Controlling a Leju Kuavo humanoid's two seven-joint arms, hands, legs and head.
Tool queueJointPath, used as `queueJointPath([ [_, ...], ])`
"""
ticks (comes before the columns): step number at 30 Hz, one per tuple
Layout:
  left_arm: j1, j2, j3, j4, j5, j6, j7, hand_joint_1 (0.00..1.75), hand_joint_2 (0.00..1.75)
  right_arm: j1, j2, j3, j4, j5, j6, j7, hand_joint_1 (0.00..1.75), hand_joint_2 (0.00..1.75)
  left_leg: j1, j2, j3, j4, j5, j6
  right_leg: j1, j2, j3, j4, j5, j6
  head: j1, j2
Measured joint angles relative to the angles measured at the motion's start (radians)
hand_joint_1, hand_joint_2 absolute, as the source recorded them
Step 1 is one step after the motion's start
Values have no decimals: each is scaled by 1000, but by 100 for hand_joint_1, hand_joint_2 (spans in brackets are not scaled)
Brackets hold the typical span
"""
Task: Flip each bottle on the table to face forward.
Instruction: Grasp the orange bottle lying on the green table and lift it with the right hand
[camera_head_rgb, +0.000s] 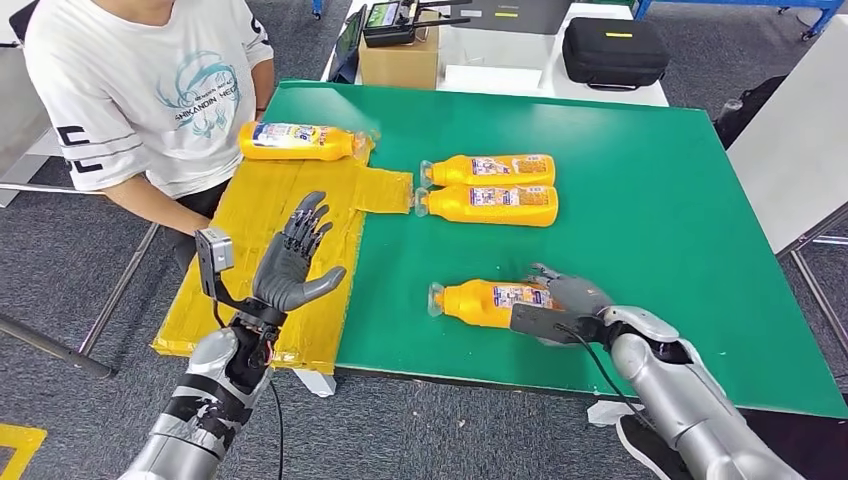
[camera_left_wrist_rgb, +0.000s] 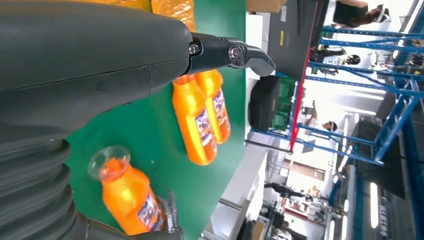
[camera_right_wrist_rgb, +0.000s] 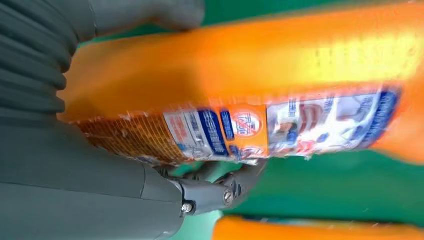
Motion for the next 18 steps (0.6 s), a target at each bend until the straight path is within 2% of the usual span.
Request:
queueJointPath([
  [4, -23, 0, -2, 34, 7, -4, -13, 0, 175, -47, -41, 78, 24, -92, 32, -4, 175, 175, 0, 0, 0, 0, 0, 0, 0, 0, 1, 0, 0, 0, 0, 0],
  [13, -30, 0, -2, 51, 16, 10, -7, 0, 175, -67, -61, 141, 44, -136, -53, 37, 175, 175, 0, 0, 0, 0, 0, 0, 0, 0, 0, 0, 0, 0, 0, 0],
  [15, -28, 1, -2, 51, 14, 27, 1, 0, 175, -56, -58, 141, 42, -151, -105, 60, 175, 175, 0, 0, 0, 0, 0, 0, 0, 0, 1, 0, 0, 0, 0, 0],
  [18, -17, 6, -1, 44, -2, 71, 15, 0, 175, -6, -37, 110, 12, -168, -241, 113, 175, 175, 0, 0, 0, 0, 0, 0, 0, 0, 1, 1, 0, 0, 0, 0],
])
